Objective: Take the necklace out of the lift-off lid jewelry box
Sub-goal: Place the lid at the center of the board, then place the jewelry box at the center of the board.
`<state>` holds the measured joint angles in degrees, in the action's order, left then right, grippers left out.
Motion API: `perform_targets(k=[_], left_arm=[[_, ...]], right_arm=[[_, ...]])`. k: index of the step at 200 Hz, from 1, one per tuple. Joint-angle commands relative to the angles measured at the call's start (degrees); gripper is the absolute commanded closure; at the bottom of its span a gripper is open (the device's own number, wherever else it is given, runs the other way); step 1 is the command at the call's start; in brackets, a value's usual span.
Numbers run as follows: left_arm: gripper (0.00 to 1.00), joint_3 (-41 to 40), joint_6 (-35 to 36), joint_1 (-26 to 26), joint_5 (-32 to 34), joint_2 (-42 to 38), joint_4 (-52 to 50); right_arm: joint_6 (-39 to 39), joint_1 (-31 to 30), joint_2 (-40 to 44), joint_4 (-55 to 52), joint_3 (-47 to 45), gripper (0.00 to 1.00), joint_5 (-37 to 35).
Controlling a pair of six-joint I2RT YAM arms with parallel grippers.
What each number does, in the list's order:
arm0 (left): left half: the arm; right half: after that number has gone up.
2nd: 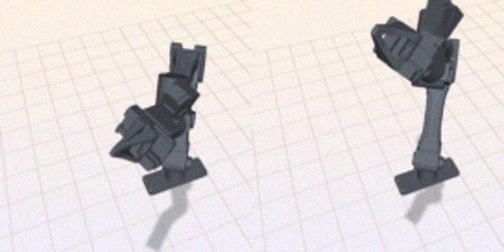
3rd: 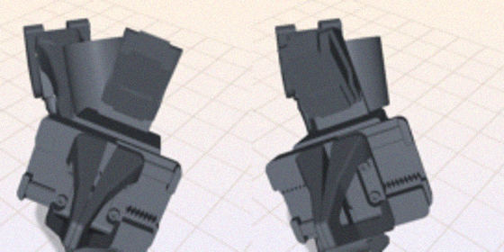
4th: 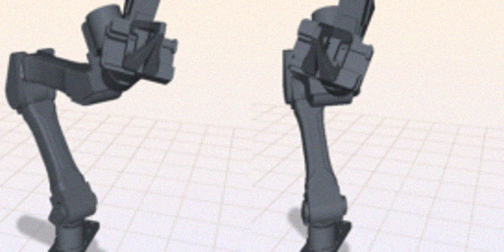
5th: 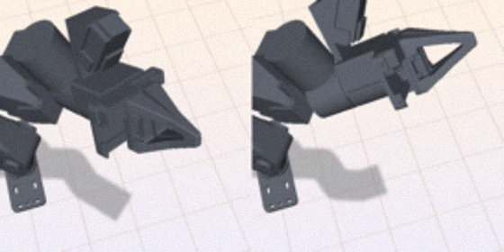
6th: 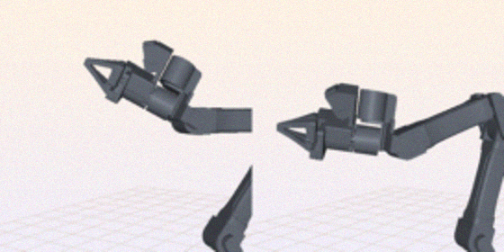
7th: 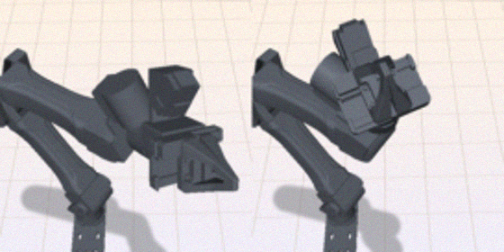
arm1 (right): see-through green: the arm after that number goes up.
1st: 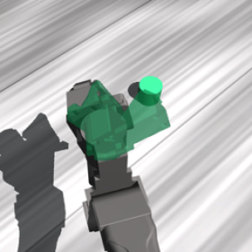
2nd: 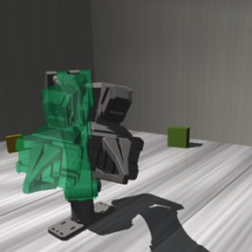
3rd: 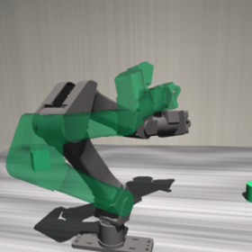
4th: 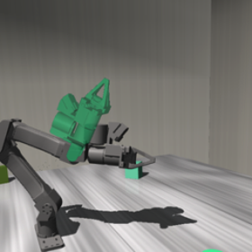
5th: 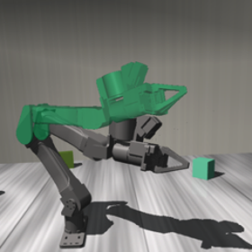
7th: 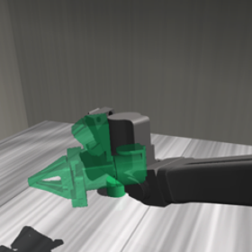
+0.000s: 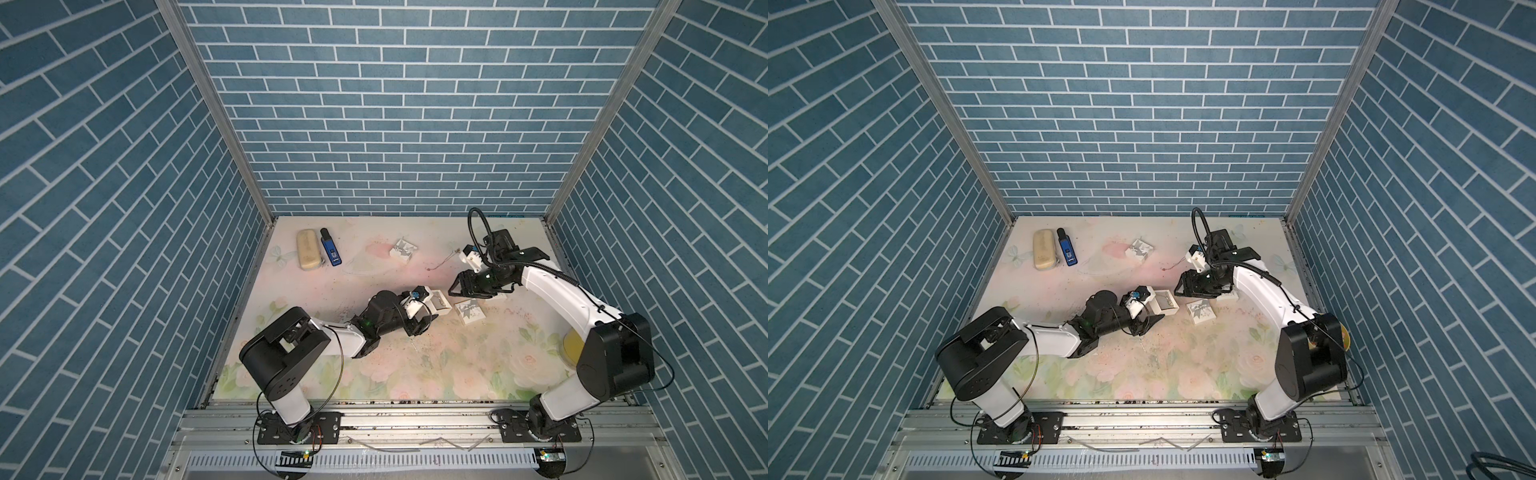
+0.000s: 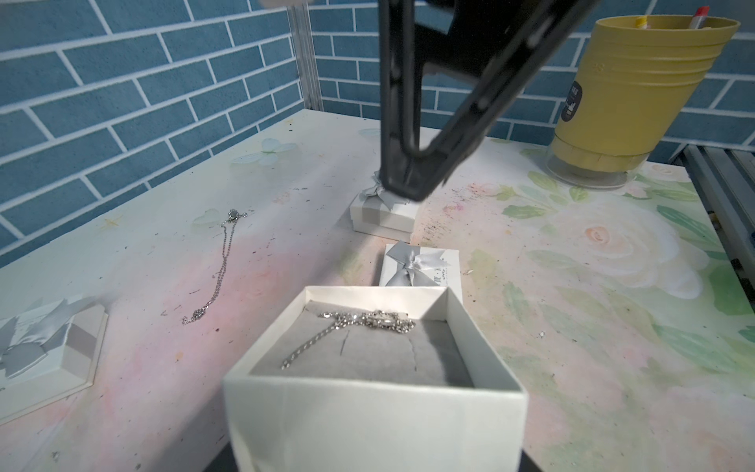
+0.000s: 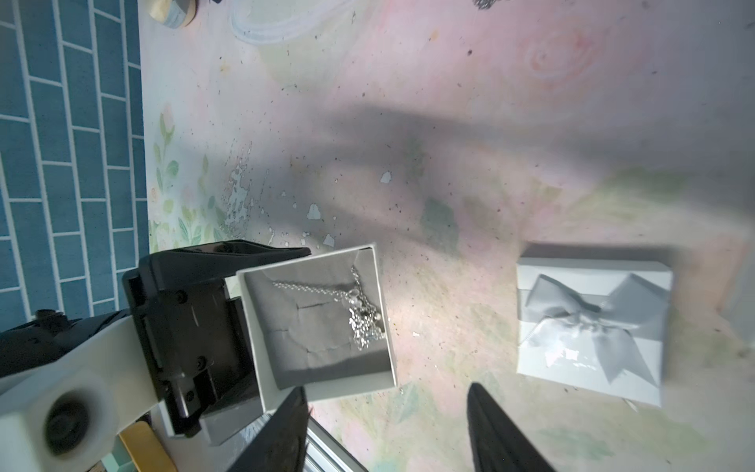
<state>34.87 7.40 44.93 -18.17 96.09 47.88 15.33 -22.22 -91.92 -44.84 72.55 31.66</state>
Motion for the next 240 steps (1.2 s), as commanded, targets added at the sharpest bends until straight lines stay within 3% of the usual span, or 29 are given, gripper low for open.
perform_targets(k=[1,84,111,146,163,203,240], left_arm=[[0.49,0.4,-0.4,-0.1,-0.4,-1.5,0.7],[0.49,-0.4,-2.8,0.0,-1.0,-0.2,3.0],[0.44,-1.0,-2.1,0.0,-0.2,0.4,3.0],[0.22,-3.7,-2.4,0.0,0.2,1.2,5.9],[0.01,-5.8,-2.7,0.0,1.0,0.9,7.4],[0.0,-11.4,-3.3,-0.1,4.1,-2.4,7.7],[0.0,-14.5,-8.2,-0.4,8.6,-6.2,3.3]], right_arm=[[2.7,-1.1,-3.6,1.2,-0.3,0.43,2.1],[3.3,-3.4,-7.7,2.9,0.0,0.85,3.3],[3.1,-3.8,-8.0,2.2,0.3,1.0,1.2],[3.1,-4.1,-8.6,3.1,0.2,1.0,-0.1],[3.5,-4.5,-8.9,3.9,0.0,1.0,-1.7],[3.9,-6.8,-9.4,5.1,-1.2,1.0,-10.7],[4.1,-10.6,-11.8,6.9,-2.8,1.0,-18.2]])
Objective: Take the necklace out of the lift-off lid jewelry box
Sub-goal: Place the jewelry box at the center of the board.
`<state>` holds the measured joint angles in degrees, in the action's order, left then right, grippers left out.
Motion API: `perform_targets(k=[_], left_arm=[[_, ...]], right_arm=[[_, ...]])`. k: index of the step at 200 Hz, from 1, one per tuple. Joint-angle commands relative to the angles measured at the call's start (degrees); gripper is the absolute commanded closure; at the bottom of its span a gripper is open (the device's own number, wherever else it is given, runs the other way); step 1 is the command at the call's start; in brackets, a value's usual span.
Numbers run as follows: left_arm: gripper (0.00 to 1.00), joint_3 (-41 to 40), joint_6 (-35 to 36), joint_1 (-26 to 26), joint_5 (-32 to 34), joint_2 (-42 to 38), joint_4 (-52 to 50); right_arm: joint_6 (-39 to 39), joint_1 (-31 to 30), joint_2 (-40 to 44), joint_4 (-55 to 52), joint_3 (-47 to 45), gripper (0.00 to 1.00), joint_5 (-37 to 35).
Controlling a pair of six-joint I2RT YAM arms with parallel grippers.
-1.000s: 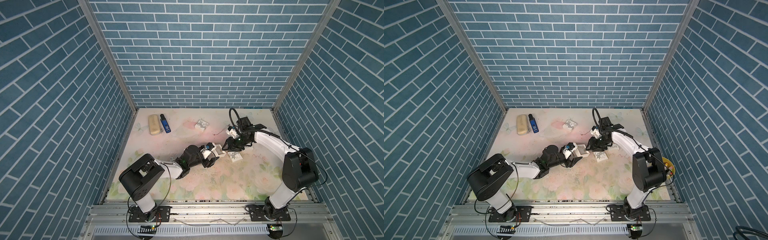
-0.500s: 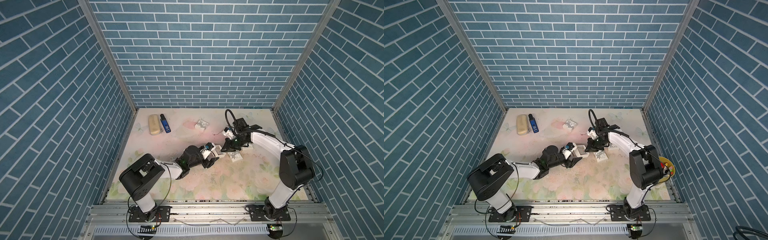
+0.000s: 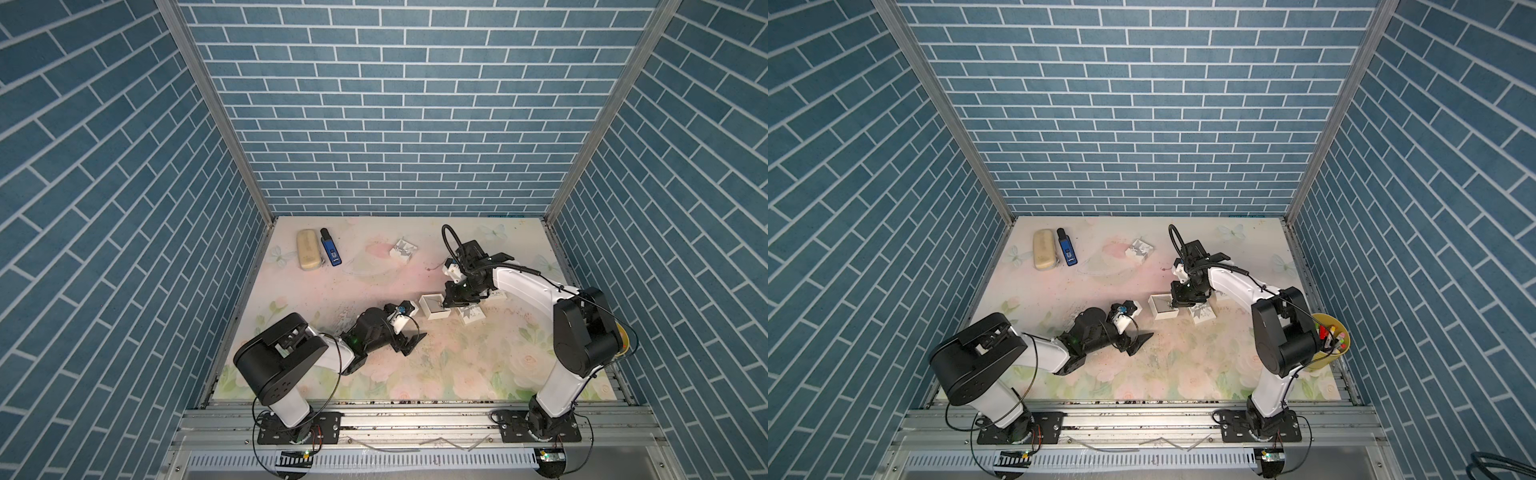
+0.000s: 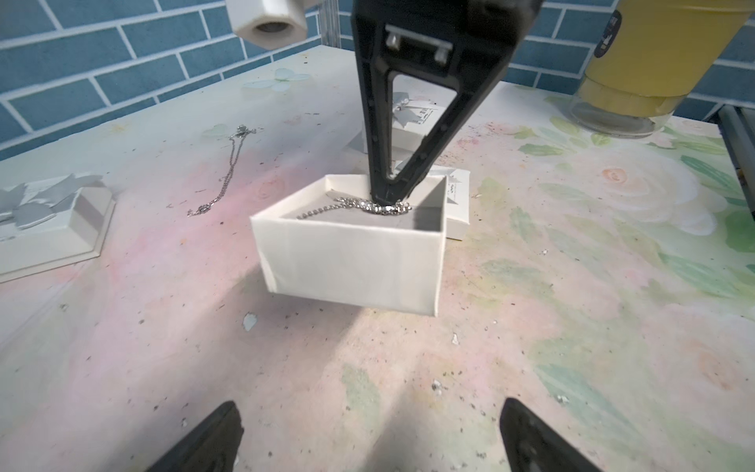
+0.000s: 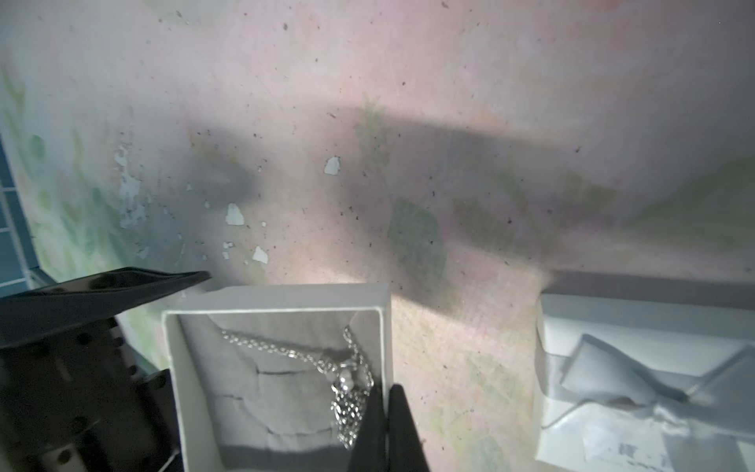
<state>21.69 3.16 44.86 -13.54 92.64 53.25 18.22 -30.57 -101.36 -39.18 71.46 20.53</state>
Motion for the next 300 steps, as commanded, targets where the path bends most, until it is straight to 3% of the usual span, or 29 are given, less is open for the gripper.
perform_targets(k=[1,17,38,68,83,115,159,238,300], left_arm=[[0.0,-1.3,-4.2,-0.4,4.2,-2.8,-2.2],[0.0,-0.7,-10.4,-1.3,8.1,-4.4,-7.9],[0.0,4.4,-13.4,-3.4,5.3,-6.3,-22.7],[0.01,8.5,-12.7,-3.5,5.5,-6.5,-31.0],[0.0,8.2,-12.8,-3.5,6.3,-7.2,-30.7],[0.01,9.1,-12.7,-3.6,6.0,-8.3,-33.2],[0.13,11.5,-17.0,-3.6,4.1,-6.7,-37.3],[0.28,10.6,-23.1,-3.7,0.6,-3.3,-32.2],[0.28,7.7,-24.7,-3.6,1.8,-3.2,-29.0]], right_arm=[[1.2,-2.3,-2.4,1.3,-1.7,1.0,-7.2],[1.6,-3.6,-3.1,2.8,-2.8,1.0,-9.5],[1.6,-4.7,-3.2,4.6,-4.4,1.0,-11.2],[1.7,-5.3,-0.9,4.6,-5.2,0.62,-13.1],[2.0,-5.4,0.9,4.3,-5.6,0.57,-12.8],[3.1,-5.6,6.6,3.8,-7.5,0.55,-12.8],[3.7,-8.0,9.4,1.4,-6.3,0.52,-11.9],[4.2,-13.0,2.5,1.3,-2.4,0.48,-14.5],[3.4,-13.7,-3.1,0.4,0.3,0.47,-14.9]])
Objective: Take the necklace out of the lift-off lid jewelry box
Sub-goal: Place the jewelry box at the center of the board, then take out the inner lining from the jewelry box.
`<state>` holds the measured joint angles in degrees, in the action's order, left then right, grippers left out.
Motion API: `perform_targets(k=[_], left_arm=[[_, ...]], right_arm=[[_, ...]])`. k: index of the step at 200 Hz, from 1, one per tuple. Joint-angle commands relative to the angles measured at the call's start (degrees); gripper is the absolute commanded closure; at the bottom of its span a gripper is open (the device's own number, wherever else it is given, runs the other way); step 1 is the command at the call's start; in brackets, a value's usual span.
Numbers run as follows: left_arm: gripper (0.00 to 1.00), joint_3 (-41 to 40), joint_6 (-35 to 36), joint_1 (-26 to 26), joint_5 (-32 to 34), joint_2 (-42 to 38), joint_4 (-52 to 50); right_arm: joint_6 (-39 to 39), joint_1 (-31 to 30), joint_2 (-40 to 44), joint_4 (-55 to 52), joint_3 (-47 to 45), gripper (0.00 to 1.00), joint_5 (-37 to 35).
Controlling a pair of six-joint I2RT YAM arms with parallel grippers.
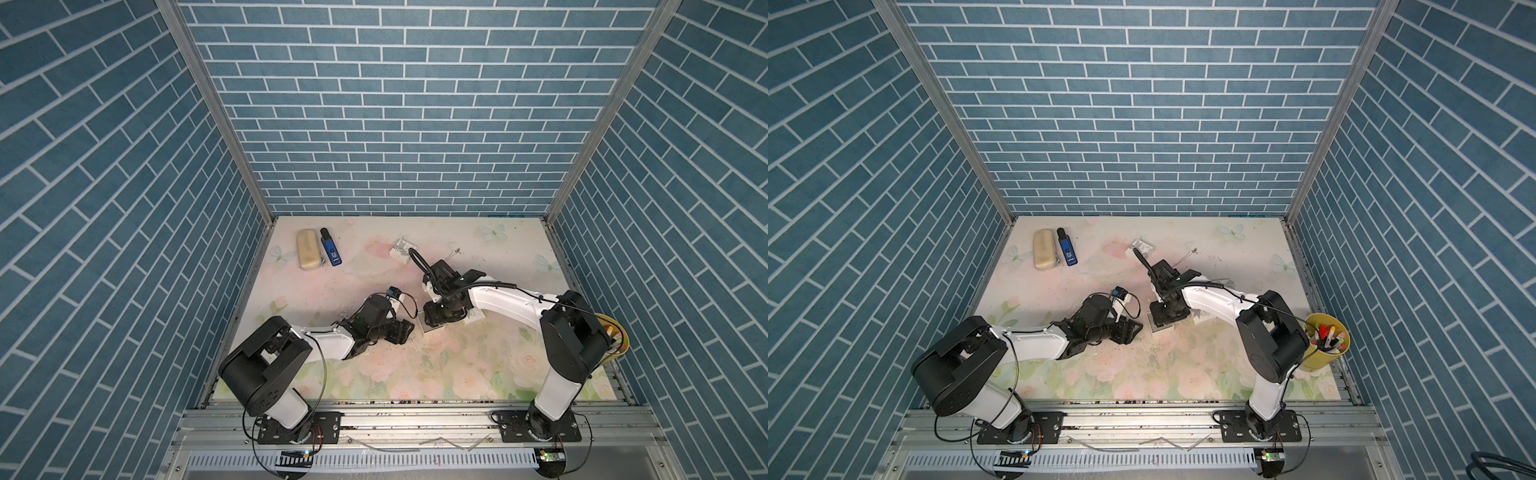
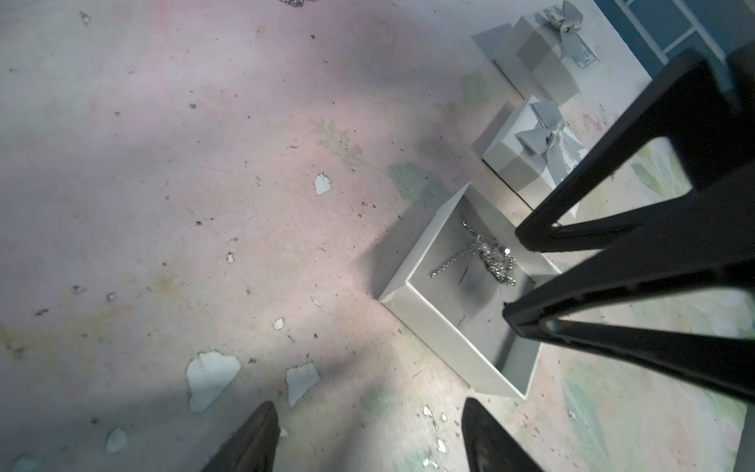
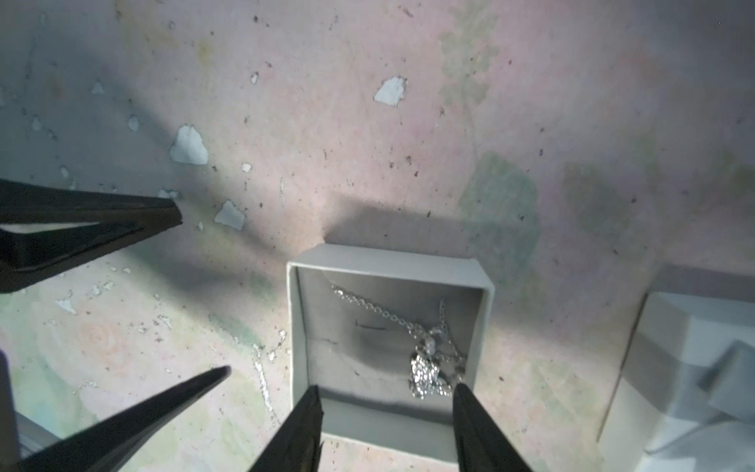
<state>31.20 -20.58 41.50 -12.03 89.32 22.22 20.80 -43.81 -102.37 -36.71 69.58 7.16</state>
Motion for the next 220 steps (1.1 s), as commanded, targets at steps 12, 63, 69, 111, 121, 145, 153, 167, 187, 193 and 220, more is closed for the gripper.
perform_targets(k=[12,63,69,111,121,145,153,167,187,193,220], left_arm=[[0.28,-2.4,-1.2,-0.3,0.3,0.0,2.8],[0.34,-3.4,-0.9,-0.2,0.0,-0.5,4.9],[0.34,-3.6,-0.9,-0.2,0.2,-0.5,4.9],[0.4,-4.0,-1.1,-0.2,-0.1,-0.5,5.9],[0.41,-4.3,-1.2,-0.2,-0.2,-0.6,6.5],[0.41,-4.4,-1.2,-0.2,0.1,-1.0,6.7],[0.41,-4.4,-1.2,-0.2,-0.1,-1.1,6.8],[0.41,-4.4,-1.4,-0.2,-0.4,-1.0,7.3],[0.42,-4.3,-2.4,-0.1,-1.4,-0.2,9.3],[0.43,-4.2,-2.6,0.0,-2.0,0.1,9.8],[0.44,-3.8,-3.6,0.4,-2.4,1.1,11.7]], right_arm=[[0.6,-0.7,-3.1,-2.7,2.9,0.47,-1.8],[-0.7,-2.8,-7.8,-6.1,5.5,0.48,-6.8],[-0.9,-3.0,-8.3,-6.4,5.8,0.48,-6.9],[-1.5,-3.7,-11.0,-7.0,7.0,0.7,-5.2],[-1.2,-3.7,-11.2,-6.8,6.9,0.75,-4.2],[-0.3,-3.7,-11.2,-6.1,7.0,0.86,-2.5],[0.0,-3.7,-11.0,-5.8,6.9,0.89,-0.5],[0.3,-3.7,-10.3,-5.6,6.9,0.95,-0.3],[0.4,-3.7,-9.0,-6.0,6.7,1.0,-0.6],[0.5,-3.8,-8.5,-6.0,6.6,1.0,-0.7],[0.9,-3.8,-6.1,-6.0,6.0,1.0,-1.4]])
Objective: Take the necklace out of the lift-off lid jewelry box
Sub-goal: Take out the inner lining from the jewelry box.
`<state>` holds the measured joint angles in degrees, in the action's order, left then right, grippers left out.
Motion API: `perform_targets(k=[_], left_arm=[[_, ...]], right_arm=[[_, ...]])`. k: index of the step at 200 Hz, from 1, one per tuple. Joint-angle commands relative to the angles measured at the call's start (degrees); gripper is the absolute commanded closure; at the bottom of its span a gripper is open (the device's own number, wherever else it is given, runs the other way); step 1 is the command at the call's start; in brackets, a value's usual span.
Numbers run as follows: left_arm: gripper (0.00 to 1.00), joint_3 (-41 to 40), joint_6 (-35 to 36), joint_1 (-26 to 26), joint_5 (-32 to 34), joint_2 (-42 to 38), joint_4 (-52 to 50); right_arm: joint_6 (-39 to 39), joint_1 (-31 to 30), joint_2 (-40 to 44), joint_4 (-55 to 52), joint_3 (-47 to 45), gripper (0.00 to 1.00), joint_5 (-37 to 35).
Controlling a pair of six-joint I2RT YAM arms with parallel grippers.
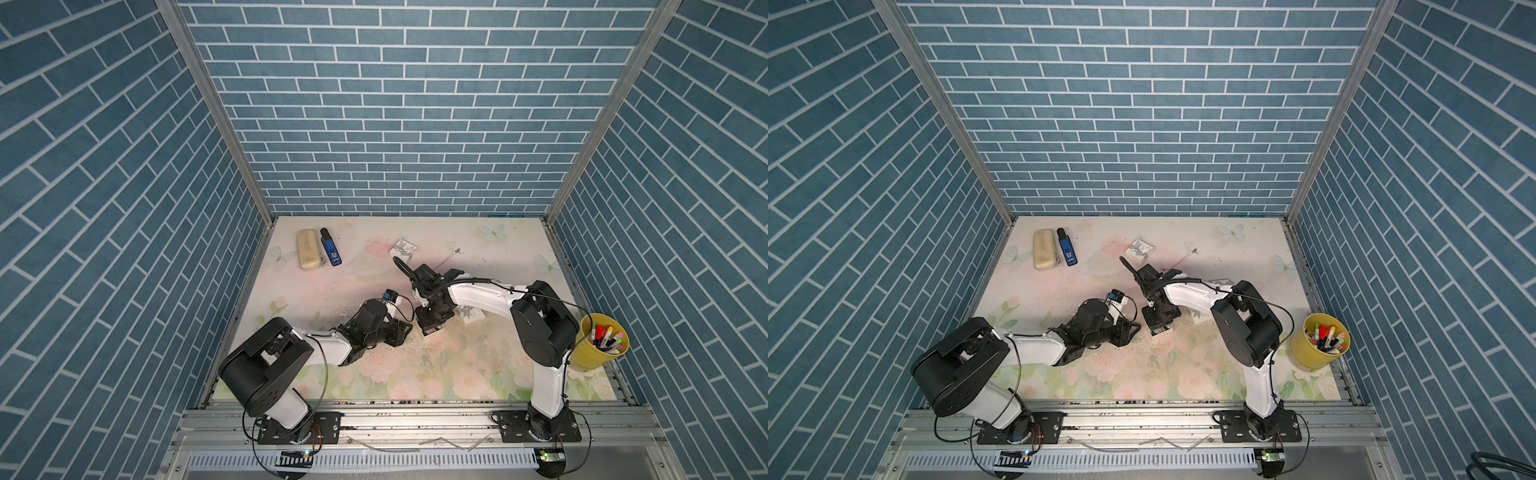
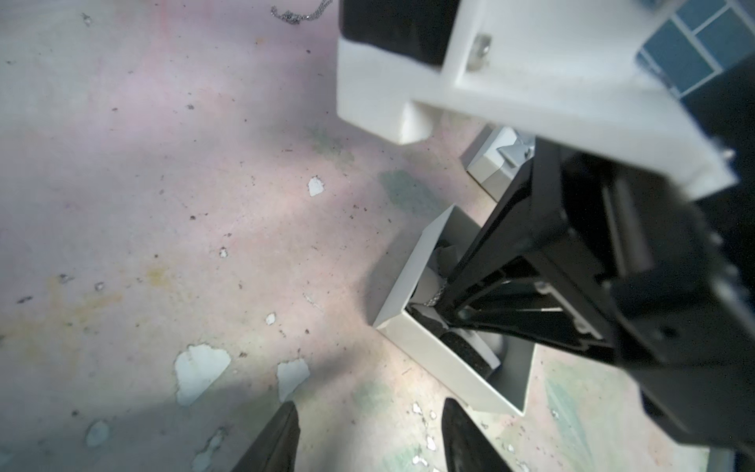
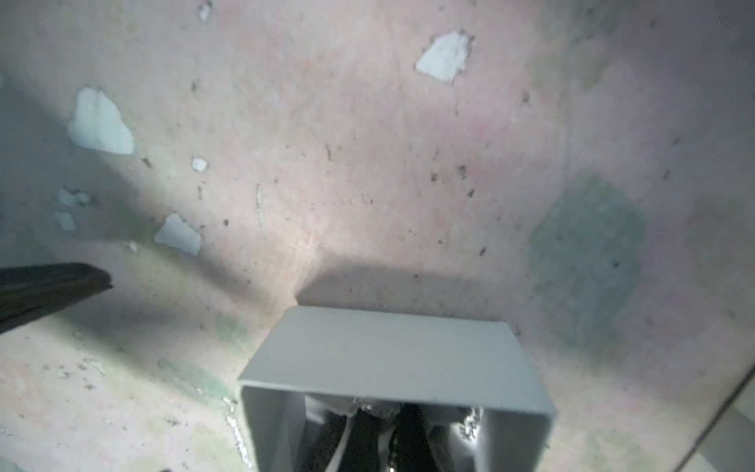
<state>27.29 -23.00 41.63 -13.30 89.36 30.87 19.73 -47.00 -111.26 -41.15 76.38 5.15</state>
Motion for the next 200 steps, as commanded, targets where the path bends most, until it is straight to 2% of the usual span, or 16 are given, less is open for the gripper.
perform_targets(k=[1,84,107,137,159,200], left_arm=[[0.44,0.2,-1.2,0.3,-1.1,1.1,3.1],[0.44,1.2,-2.9,0.5,-2.6,3.1,5.4],[0.43,-0.6,-3.7,0.3,-3.0,2.1,9.2],[0.37,-2.1,-6.6,0.3,-5.7,2.1,16.0],[0.36,-0.6,-9.0,0.3,-7.0,4.2,16.5],[0.39,2.0,-14.6,0.0,-10.2,12.7,24.1]], right_arm=[[2.0,-0.6,2.9,-1.5,-0.9,1.0,0.6],[3.4,-0.5,8.6,-0.7,-3.0,1.0,-2.0],[3.4,-0.5,8.2,-0.7,-3.6,1.0,-2.1],[4.4,-0.5,7.9,0.0,-4.8,1.0,-1.6],[5.1,-0.5,8.6,2.0,-6.2,1.0,-0.5],[4.9,-0.5,10.4,2.5,-7.0,1.0,-0.7]])
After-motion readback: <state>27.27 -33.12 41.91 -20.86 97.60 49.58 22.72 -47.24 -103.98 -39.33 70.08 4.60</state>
